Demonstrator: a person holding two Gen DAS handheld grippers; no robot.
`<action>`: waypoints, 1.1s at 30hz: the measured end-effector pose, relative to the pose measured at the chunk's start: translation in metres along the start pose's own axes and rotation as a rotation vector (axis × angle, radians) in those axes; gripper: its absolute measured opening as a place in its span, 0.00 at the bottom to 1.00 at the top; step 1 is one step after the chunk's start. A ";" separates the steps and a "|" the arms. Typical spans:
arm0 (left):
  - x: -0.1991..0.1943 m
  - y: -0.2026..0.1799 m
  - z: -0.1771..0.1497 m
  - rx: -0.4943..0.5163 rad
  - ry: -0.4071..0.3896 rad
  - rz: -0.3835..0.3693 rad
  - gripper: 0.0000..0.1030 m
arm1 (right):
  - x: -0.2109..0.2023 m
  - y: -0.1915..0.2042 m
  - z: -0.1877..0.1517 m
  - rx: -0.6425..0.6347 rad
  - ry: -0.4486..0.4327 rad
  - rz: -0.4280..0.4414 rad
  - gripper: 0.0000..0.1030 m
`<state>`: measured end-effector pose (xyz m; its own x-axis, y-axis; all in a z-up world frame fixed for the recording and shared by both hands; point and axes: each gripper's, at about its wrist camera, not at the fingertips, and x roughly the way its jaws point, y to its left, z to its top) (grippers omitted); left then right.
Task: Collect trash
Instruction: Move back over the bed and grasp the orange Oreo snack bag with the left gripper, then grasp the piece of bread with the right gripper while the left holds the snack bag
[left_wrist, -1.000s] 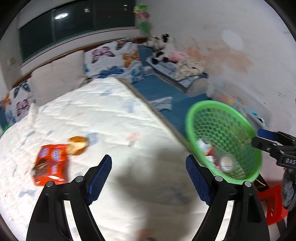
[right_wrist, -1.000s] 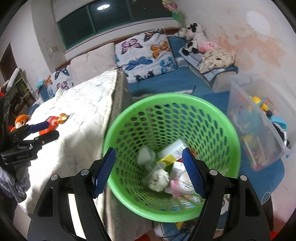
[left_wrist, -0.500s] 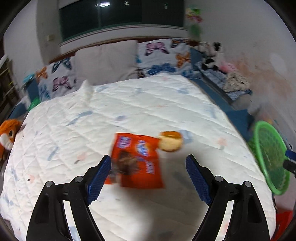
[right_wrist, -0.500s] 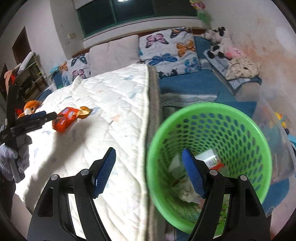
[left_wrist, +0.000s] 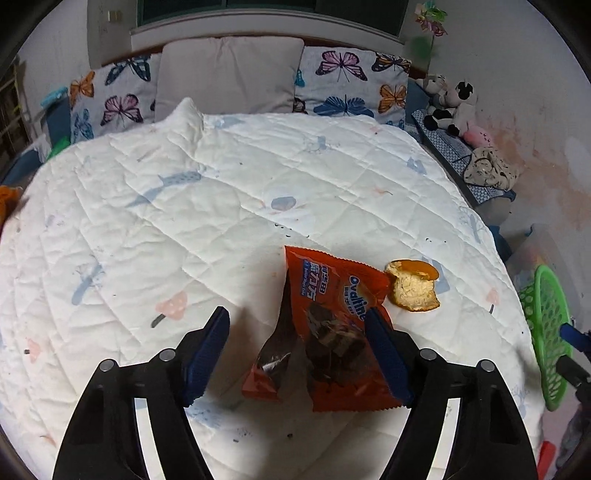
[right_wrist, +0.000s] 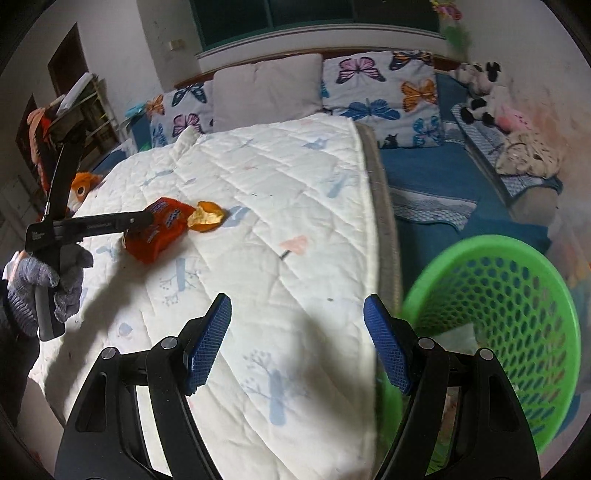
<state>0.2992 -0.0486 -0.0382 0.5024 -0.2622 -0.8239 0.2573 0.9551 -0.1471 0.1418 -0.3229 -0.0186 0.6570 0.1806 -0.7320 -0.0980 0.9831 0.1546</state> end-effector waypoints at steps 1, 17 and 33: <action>0.002 0.001 0.001 -0.003 0.005 -0.012 0.67 | 0.005 0.004 0.002 -0.008 0.006 0.004 0.72; 0.008 0.006 -0.005 -0.037 0.006 -0.182 0.04 | 0.063 0.052 0.032 -0.123 0.052 0.070 0.72; -0.038 0.039 -0.003 -0.040 -0.093 -0.167 0.01 | 0.138 0.101 0.067 -0.229 0.106 0.098 0.57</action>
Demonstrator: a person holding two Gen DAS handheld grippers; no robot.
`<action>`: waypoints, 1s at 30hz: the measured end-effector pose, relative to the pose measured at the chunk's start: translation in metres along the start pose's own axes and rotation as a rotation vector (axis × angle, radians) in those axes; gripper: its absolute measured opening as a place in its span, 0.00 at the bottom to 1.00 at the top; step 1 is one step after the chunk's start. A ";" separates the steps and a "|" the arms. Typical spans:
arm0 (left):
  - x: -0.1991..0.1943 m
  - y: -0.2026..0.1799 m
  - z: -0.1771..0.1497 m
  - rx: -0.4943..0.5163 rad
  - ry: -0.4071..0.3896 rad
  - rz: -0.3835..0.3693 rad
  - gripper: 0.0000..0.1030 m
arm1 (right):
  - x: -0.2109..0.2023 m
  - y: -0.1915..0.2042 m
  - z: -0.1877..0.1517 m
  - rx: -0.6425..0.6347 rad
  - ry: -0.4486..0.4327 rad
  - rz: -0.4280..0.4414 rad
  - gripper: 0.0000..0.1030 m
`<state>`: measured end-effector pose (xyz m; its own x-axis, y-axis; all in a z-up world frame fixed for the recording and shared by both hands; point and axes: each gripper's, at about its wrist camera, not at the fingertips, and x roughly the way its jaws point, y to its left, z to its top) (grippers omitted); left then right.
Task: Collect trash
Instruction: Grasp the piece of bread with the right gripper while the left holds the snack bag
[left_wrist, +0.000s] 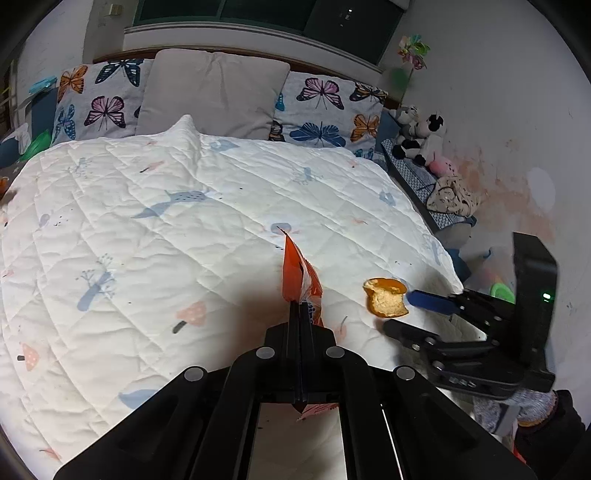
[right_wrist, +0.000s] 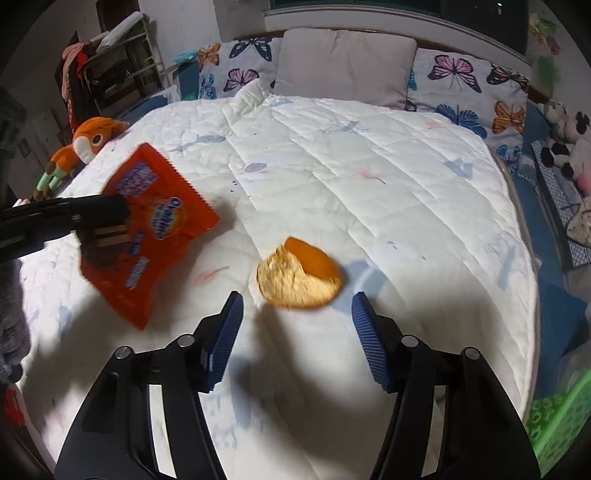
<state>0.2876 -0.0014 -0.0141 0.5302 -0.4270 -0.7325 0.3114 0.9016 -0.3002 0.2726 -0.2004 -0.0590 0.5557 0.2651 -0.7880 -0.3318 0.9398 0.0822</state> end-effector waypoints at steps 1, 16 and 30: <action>0.000 0.002 0.000 -0.005 0.000 -0.002 0.01 | 0.005 0.000 0.003 0.000 0.004 -0.003 0.57; -0.002 -0.010 -0.005 -0.012 0.007 -0.054 0.01 | -0.013 -0.009 -0.009 0.040 -0.010 0.007 0.39; -0.013 -0.083 -0.020 0.050 0.015 -0.160 0.01 | -0.094 -0.037 -0.072 0.152 -0.066 -0.021 0.37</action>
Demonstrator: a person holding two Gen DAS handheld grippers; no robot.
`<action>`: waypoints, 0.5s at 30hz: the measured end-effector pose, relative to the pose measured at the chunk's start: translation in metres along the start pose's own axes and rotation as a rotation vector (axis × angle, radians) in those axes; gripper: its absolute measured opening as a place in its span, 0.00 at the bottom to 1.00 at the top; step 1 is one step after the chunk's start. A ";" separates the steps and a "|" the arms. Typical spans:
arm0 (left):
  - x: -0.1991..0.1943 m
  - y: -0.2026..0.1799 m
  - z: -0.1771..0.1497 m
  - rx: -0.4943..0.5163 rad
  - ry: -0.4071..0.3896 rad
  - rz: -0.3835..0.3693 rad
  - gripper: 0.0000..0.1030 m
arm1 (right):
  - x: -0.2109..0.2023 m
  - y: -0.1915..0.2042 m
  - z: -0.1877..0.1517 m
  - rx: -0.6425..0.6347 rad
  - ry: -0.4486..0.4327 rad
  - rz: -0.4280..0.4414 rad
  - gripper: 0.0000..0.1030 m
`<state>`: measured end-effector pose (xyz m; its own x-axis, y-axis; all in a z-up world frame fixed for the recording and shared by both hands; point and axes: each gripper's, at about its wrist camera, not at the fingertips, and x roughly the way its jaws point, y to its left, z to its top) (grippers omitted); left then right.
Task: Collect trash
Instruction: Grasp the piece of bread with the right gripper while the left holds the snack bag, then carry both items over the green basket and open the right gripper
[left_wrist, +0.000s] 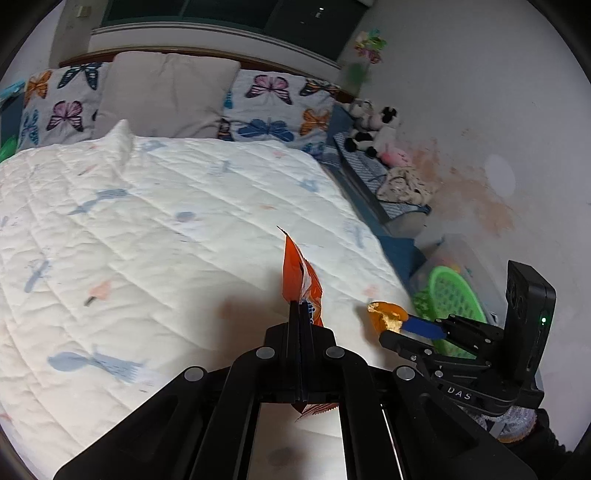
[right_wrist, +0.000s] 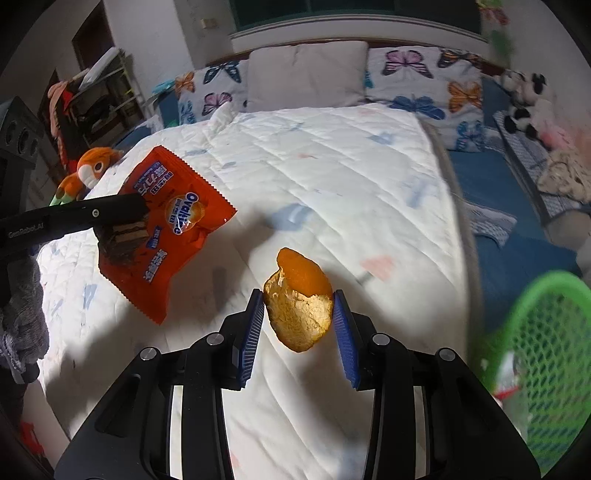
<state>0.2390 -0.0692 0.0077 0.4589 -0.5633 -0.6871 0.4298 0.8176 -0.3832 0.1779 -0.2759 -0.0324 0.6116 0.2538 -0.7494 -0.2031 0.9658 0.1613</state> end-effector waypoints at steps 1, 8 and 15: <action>0.002 -0.008 -0.002 0.009 0.004 -0.010 0.01 | -0.006 -0.004 -0.004 0.011 -0.005 -0.006 0.37; 0.016 -0.061 -0.010 0.069 0.032 -0.071 0.01 | -0.050 -0.039 -0.033 0.079 -0.042 -0.070 0.37; 0.034 -0.117 -0.016 0.139 0.060 -0.127 0.01 | -0.083 -0.077 -0.062 0.141 -0.061 -0.143 0.38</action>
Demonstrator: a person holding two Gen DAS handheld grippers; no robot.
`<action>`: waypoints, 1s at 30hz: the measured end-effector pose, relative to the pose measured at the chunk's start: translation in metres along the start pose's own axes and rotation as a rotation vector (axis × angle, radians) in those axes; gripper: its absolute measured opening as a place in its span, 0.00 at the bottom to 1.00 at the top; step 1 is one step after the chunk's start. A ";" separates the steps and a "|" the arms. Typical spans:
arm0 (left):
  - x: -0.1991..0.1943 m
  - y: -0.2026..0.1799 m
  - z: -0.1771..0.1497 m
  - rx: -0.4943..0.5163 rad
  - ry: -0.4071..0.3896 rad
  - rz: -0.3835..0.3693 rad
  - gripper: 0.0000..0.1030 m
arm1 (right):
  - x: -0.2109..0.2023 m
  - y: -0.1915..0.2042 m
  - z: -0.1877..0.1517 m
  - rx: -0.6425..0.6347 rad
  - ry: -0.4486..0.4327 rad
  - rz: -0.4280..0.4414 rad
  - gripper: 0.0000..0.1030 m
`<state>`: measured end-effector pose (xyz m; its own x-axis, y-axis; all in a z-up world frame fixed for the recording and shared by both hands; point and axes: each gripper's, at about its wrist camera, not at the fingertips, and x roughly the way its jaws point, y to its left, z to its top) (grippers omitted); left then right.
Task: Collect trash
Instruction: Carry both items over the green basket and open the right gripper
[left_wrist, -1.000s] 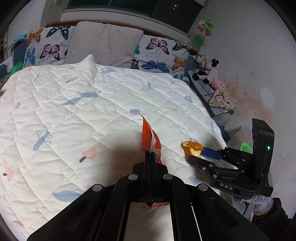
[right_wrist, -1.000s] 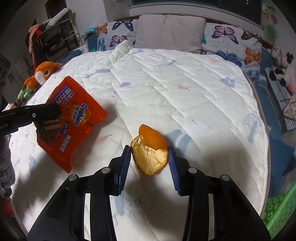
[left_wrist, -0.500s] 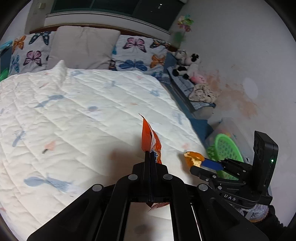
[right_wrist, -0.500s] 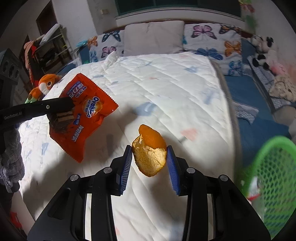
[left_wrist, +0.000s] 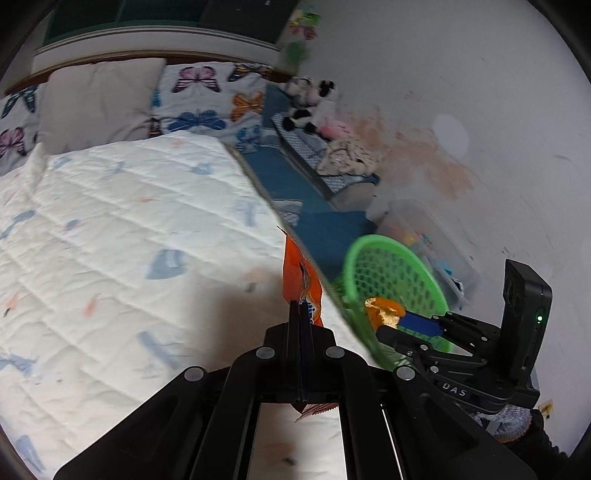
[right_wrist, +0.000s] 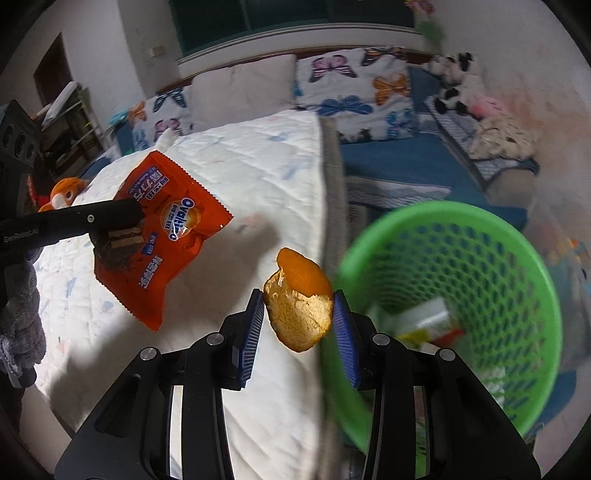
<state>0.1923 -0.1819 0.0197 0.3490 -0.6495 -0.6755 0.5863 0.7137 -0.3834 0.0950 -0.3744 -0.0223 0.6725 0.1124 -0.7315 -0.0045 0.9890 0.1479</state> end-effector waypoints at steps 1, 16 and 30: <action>0.003 -0.007 0.000 0.010 0.004 -0.006 0.01 | -0.004 -0.008 -0.003 0.012 -0.002 -0.009 0.37; 0.061 -0.092 0.006 0.116 0.084 -0.055 0.01 | -0.031 -0.098 -0.044 0.179 0.004 -0.135 0.40; 0.101 -0.130 0.001 0.173 0.141 -0.038 0.01 | -0.049 -0.127 -0.060 0.263 -0.025 -0.153 0.51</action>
<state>0.1524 -0.3407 0.0018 0.2260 -0.6233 -0.7486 0.7178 0.6261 -0.3047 0.0189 -0.5001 -0.0451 0.6686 -0.0418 -0.7425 0.2878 0.9352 0.2065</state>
